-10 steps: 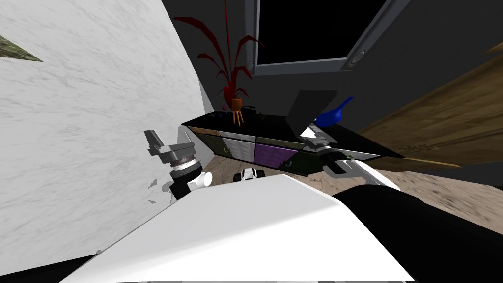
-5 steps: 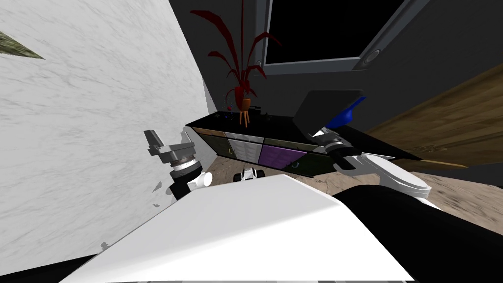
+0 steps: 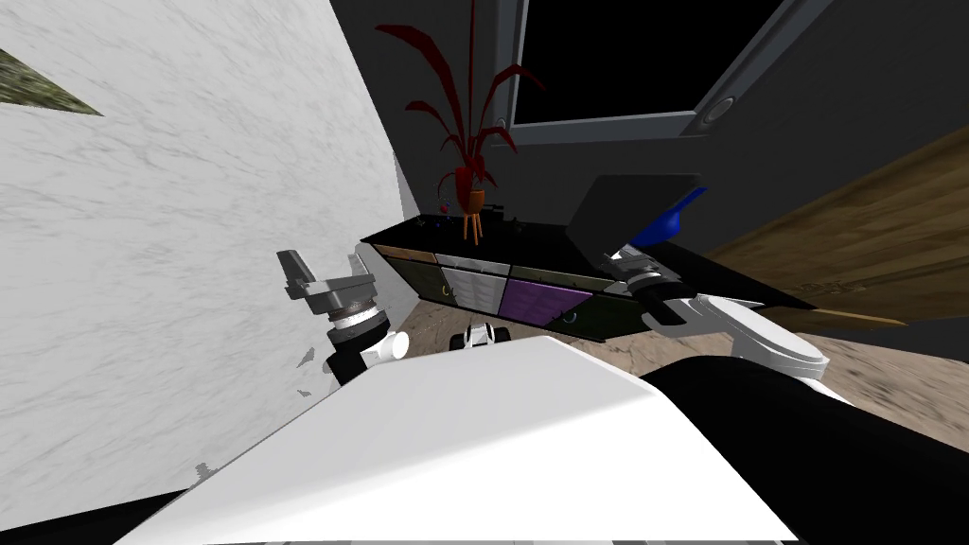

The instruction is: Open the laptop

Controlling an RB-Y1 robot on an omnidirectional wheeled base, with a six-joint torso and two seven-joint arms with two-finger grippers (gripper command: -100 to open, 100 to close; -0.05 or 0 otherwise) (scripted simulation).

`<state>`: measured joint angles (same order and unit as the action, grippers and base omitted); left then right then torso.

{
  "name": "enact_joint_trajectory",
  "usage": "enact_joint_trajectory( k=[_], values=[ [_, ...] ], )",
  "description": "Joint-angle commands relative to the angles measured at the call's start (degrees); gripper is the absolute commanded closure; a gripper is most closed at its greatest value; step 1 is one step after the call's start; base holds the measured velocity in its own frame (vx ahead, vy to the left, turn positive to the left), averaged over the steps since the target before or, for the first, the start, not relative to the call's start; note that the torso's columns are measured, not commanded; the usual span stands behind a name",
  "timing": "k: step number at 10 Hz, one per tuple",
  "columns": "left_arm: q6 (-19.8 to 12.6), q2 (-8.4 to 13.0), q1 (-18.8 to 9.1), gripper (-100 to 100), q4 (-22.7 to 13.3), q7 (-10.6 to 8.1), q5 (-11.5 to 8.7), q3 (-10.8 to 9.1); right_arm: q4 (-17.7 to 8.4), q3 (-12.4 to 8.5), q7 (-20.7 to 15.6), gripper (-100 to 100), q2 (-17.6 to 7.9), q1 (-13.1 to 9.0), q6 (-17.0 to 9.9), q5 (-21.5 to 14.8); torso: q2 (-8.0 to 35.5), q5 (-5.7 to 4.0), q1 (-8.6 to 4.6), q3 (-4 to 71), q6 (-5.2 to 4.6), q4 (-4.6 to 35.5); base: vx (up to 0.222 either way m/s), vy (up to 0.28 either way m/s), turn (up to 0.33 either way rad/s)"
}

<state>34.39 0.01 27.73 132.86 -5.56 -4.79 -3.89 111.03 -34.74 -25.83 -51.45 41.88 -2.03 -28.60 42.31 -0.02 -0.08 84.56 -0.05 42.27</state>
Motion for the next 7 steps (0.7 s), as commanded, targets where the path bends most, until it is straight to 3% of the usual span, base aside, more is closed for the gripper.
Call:
enact_joint_trajectory(
  k=[1, 6, 7],
  values=[
    [0.0, 0.0, 0.0, 0, 0.0, 0.00, 0.0, 0.00, -1.0, -0.1, 3.1, 100, -0.3, -0.8, -0.1, 3.0, 0.0, 0.02, 0.02, 0.0, -0.02, 0.0, -0.034, -0.022, 0.015],
    [0.0, 0.0, 0.0, 0, 0.0, 0.00, 0.0, 0.00, -2.7, -0.2, 8.5, 100, -0.9, -2.4, -0.3, 8.5, 0.0, 0.09, 0.16, 0.0, 0.04, 0.1, -0.029, -0.017, 0.018],
    [0.0, 0.0, 0.0, 0, 0.0, 0.00, 0.0, 0.00, -2.4, -0.2, 7.7, 100, -0.8, -2.1, -0.2, 7.8, 0.0, 0.06, 0.12, 0.0, 0.04, 0.0, -0.012, -0.008, 0.005]
  ],
)
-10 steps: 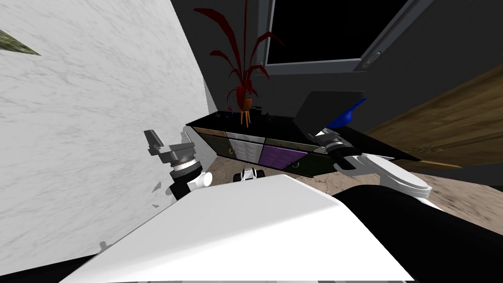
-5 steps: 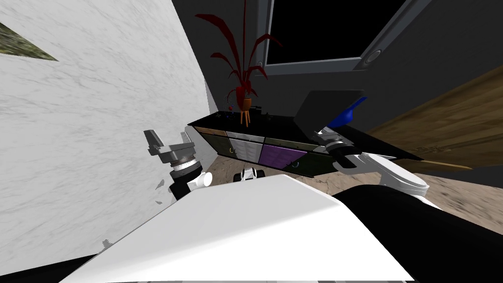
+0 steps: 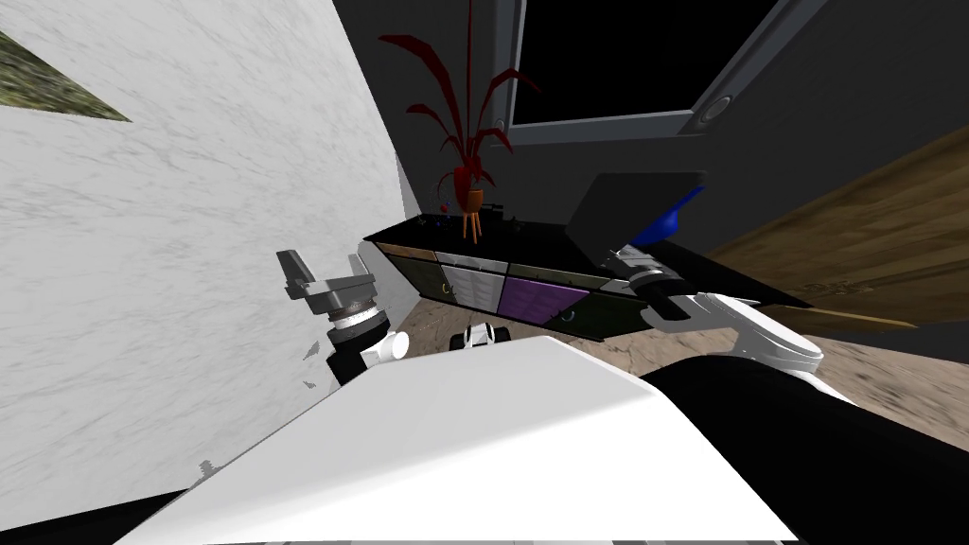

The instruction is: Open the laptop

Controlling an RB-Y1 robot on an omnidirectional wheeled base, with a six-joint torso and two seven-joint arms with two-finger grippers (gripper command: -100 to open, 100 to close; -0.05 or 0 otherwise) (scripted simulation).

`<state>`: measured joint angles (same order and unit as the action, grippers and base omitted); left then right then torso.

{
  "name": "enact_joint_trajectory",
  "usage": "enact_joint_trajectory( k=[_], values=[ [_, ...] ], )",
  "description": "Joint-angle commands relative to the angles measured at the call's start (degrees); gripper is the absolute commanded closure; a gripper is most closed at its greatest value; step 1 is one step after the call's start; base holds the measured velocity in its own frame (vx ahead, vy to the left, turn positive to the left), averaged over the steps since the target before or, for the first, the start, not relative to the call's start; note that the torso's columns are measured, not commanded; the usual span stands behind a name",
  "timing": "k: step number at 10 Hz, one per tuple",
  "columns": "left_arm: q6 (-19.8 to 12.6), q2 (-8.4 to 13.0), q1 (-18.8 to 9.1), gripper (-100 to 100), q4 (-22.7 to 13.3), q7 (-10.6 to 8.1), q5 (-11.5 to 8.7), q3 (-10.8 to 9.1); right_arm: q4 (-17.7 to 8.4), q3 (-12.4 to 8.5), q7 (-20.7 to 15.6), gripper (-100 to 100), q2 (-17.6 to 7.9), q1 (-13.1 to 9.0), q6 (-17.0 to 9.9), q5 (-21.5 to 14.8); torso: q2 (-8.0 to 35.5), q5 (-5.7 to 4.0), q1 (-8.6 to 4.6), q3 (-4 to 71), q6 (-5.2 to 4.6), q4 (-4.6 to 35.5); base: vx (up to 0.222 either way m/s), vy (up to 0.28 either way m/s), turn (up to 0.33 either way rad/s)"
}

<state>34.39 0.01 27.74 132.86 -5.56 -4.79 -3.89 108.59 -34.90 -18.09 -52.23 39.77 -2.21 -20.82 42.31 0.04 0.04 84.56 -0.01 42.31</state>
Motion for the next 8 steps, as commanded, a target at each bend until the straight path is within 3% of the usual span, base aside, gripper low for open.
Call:
enact_joint_trajectory(
  k=[1, 8],
  values=[
    [0.0, 0.0, 0.0, 0, 0.0, 0.00, 0.0, 0.00, -1.1, 0.3, 2.2, 100, 0.5, -1.2, 0.1, 2.1, 0.0, -0.02, 0.02, 0.0, 0.00, 0.0, -0.025, -0.012, 0.045],
    [0.0, 0.0, 0.0, 0, 0.0, 0.00, 0.0, 0.00, -4.6, 1.4, 8.9, 100, 2.1, -5.1, 0.4, 8.9, -0.1, -0.11, -0.19, 0.0, -0.02, 0.0, -0.039, -0.021, 0.033]
  ],
)
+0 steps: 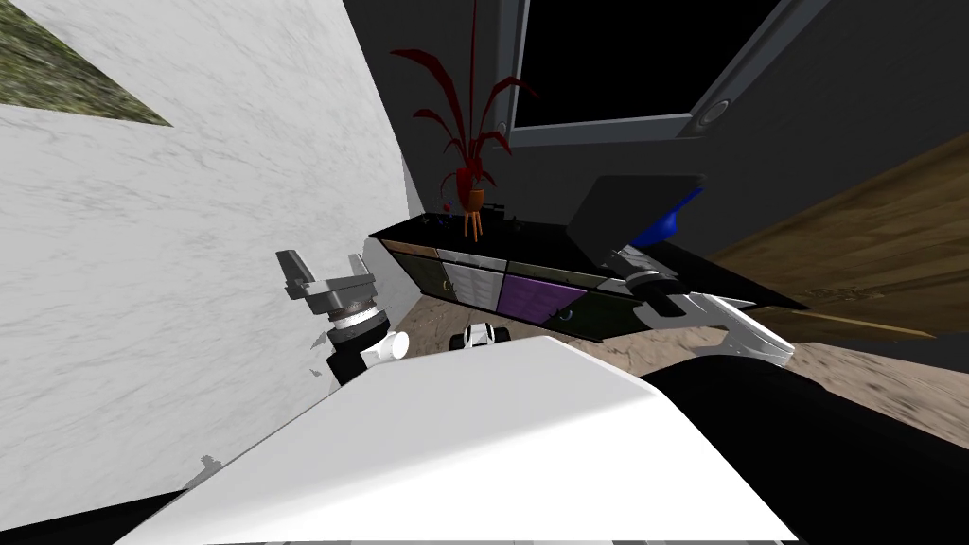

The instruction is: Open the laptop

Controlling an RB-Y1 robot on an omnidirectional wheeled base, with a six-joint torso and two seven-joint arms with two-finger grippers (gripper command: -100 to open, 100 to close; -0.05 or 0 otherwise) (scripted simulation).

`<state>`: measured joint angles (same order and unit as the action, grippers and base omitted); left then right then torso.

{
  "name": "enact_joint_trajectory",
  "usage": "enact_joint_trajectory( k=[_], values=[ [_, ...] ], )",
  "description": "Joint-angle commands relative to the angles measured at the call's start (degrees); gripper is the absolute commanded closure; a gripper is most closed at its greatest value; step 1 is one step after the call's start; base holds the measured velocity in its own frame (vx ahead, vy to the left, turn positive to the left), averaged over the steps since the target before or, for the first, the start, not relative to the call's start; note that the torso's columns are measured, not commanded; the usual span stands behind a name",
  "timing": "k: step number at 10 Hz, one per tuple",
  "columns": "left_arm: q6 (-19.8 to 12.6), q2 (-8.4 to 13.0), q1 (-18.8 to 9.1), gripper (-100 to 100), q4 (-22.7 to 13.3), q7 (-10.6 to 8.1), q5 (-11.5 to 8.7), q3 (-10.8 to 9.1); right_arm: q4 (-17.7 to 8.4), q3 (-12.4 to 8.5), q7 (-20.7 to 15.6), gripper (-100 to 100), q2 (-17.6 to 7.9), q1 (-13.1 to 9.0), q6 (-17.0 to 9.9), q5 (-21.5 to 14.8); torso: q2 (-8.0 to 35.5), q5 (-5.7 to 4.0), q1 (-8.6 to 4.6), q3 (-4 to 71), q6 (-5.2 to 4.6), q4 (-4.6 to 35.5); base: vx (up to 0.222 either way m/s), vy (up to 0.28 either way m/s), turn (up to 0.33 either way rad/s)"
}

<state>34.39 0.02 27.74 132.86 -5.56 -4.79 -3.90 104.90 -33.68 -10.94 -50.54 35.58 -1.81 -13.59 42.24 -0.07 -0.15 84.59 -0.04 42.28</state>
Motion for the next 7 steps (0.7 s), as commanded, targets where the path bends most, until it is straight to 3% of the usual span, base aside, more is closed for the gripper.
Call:
enact_joint_trajectory(
  k=[1, 2, 7],
  values=[
    [0.0, 0.0, 0.0, 0, 0.0, 0.00, 0.0, 0.00, -1.4, 0.4, 2.7, 100, 0.7, -1.5, 0.0, 2.6, 0.0, -0.03, -0.01, 0.0, 0.00, 0.0, -0.030, -0.013, 0.035],
    [0.0, 0.0, 0.0, 0, 0.0, 0.00, 0.0, 0.00, -1.0, 0.2, 1.9, 100, 0.6, -1.1, 0.2, 1.9, 0.0, -0.07, -0.05, 0.0, -0.01, 0.0, -0.011, -0.004, 0.012],
    [0.0, 0.0, 0.0, 0, 0.0, 0.00, 0.0, 0.00, -4.1, 1.5, 7.3, 100, 3.1, -5.1, 0.3, 7.3, 0.0, -0.24, -0.22, 0.0, -0.07, -0.1, -0.036, -0.021, 0.034]
  ],
)
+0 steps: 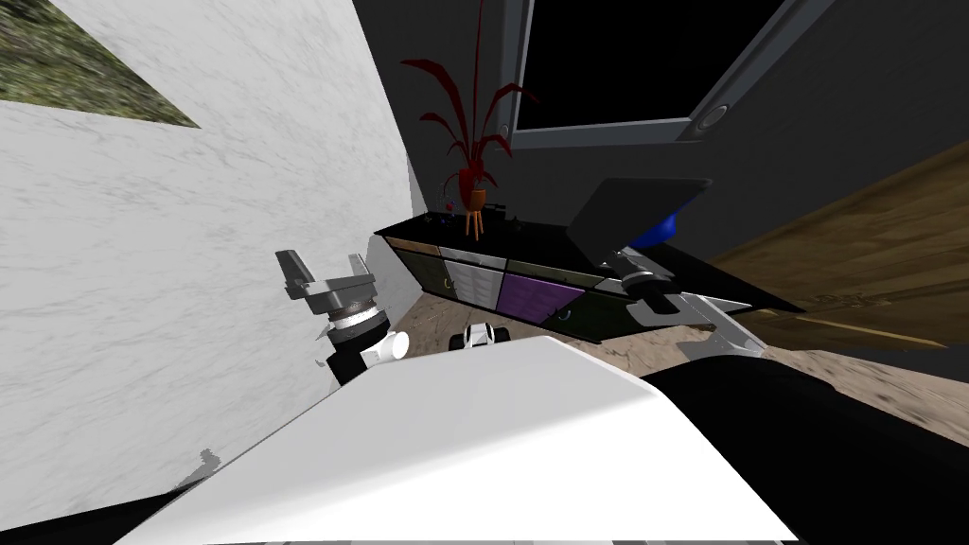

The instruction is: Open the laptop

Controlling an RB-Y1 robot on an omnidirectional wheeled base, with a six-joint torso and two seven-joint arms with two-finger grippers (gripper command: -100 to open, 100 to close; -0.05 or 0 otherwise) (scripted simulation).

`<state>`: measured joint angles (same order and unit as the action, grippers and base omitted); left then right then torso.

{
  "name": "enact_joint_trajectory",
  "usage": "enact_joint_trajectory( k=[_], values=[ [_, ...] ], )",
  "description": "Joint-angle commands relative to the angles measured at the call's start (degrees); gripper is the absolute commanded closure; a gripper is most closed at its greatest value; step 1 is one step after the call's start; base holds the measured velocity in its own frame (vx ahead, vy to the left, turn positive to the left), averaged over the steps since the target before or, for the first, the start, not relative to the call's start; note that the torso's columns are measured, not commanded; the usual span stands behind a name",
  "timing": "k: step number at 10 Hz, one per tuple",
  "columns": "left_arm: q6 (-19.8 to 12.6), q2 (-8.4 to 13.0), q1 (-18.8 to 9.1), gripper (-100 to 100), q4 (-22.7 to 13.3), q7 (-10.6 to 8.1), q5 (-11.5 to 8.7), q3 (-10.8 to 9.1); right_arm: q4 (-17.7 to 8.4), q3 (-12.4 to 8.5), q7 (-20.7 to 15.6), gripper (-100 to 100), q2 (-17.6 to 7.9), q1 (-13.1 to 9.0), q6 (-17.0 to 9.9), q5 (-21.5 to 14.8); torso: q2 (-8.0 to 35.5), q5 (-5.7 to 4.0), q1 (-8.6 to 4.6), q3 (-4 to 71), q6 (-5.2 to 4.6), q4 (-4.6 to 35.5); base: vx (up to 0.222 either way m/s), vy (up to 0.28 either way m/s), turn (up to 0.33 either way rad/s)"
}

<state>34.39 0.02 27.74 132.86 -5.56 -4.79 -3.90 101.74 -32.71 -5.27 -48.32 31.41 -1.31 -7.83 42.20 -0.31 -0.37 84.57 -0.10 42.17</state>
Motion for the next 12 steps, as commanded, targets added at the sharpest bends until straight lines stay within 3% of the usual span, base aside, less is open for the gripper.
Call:
enact_joint_trajectory(
  k=[1, 4, 11, 12],
  values=[
    [0.0, 0.0, 0.0, 0, 0.0, 0.00, 0.0, 0.00, -2.0, 1.0, 3.3, 100, 1.7, -2.2, -0.2, 3.2, 0.0, -0.06, -0.01, 0.0, -0.02, 0.0, -0.046, -0.028, 0.033],
    [0.0, 0.0, 0.0, 0, 0.0, 0.00, 0.0, 0.00, -2.5, 0.7, 4.3, 100, 1.9, -3.4, 0.3, 4.4, 0.0, -0.29, -0.19, 0.0, -0.06, -0.1, -0.034, -0.022, 0.031],
    [0.0, 0.0, 0.0, 0, 0.0, 0.00, 0.0, 0.00, -7.8, 3.0, 12.5, 100, 7.8, -9.8, 0.4, 12.6, -0.2, -0.46, -0.18, 0.0, 0.04, -0.3, -0.036, -0.021, 0.024],
    [0.0, 0.0, 0.0, 0, 0.0, 0.00, 0.0, 0.00, -6.7, 2.0, 11.5, 100, 6.4, -9.6, 0.5, 11.7, -0.2, -0.48, -0.23, 0.0, 0.09, -0.3, -0.026, -0.008, 0.010]
  ],
)
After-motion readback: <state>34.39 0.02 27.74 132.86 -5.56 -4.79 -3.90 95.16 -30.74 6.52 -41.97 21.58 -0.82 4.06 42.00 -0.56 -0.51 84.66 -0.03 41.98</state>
